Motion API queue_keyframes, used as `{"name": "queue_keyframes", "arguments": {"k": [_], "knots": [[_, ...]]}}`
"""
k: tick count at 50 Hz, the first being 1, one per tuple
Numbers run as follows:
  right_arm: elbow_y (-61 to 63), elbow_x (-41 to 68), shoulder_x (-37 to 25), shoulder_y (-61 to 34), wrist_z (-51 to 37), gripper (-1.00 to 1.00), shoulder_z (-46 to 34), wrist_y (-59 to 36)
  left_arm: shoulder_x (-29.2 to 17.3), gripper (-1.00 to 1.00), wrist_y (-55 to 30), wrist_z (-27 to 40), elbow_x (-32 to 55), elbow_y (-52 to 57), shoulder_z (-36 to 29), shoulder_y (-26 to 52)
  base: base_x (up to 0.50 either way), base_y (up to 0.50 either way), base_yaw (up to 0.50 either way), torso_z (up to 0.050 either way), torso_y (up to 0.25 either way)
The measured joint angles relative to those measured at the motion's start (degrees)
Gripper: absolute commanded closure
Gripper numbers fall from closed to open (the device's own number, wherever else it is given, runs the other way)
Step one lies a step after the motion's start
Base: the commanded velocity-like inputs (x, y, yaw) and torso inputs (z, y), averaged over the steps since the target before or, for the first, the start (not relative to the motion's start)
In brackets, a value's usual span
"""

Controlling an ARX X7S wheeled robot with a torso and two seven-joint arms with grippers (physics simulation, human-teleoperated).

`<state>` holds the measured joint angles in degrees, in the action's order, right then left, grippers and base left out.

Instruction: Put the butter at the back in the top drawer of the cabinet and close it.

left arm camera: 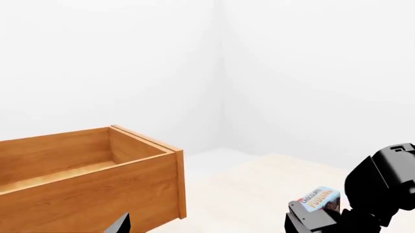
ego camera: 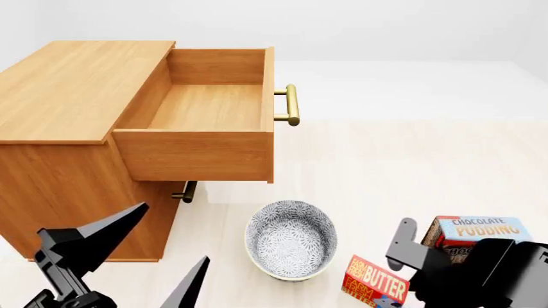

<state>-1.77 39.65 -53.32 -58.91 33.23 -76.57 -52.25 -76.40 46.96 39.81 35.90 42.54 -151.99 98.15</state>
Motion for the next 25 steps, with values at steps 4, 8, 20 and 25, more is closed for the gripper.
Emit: {"name": "queue_keyframes", "arguments": {"k": [4, 8, 20, 25], "knots": [[0.35, 0.23, -0.48, -0.05, -0.22, -1.0, 0.19, -0.21, -0.02, -1.0, -0.05, -0.01, 0.02, 0.0, 0.16, -0.16, 0.0, 0.0, 0.0, 0.0, 0.0], [0.33, 0.32, -0.68, -0.06, -0.37, -1.0, 0.31, -0.27, -0.04, -1.0, -0.09, -0.01, 0.02, -0.01, 0.32, -0.33, 0.0, 0.0, 0.0, 0.0, 0.0], [-1.14, -0.23, 0.32, 0.01, -0.3, -1.0, -0.02, -0.02, -0.11, -1.0, 0.01, -0.08, 0.04, -0.28, 0.8, -0.93, 0.0, 0.0, 0.0, 0.0, 0.0], [-1.93, -0.57, 0.9, 0.12, -0.2, -1.0, -0.25, 0.24, -0.22, -1.0, -0.05, -0.18, 0.13, -0.28, 0.97, -1.04, 0.0, 0.0, 0.0, 0.0, 0.0]]}}
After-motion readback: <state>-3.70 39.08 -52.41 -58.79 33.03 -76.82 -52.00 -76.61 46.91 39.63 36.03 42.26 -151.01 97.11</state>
